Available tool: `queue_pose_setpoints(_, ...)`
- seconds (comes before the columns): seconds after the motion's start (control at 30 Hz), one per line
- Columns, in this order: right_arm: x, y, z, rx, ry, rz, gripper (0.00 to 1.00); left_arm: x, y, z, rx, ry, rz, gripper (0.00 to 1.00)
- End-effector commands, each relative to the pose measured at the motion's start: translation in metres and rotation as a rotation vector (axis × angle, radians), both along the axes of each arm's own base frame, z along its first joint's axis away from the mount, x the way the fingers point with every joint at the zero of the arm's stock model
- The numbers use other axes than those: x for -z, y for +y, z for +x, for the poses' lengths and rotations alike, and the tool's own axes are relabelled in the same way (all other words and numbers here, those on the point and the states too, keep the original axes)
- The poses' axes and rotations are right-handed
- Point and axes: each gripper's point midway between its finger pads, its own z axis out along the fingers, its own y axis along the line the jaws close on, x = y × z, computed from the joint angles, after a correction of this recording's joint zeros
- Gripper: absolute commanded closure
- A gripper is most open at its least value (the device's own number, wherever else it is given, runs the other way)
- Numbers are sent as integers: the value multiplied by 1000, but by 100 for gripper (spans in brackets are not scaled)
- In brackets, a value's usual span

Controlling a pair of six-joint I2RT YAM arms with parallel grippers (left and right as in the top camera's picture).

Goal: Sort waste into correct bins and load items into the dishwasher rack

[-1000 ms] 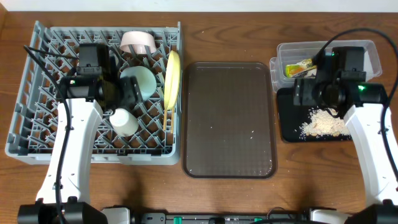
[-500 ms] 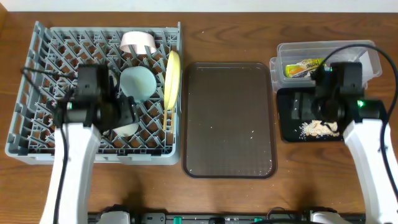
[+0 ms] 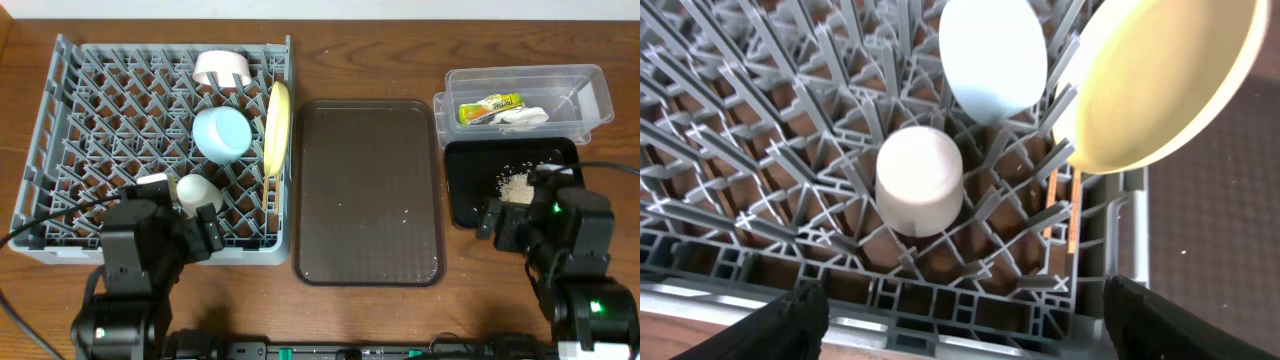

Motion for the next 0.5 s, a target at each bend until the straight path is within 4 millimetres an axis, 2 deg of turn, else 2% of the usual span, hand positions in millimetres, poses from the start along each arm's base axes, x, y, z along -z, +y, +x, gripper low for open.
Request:
queue_pose_setpoints(0.0,-3,-3,-4,31,-21,-5,1,-2,1,-3,3,-15,18,9)
queue_pose_setpoints(0.47,-3,-3,-4,31,-20,-5,1,-2,1,-3,4,-12,18,7)
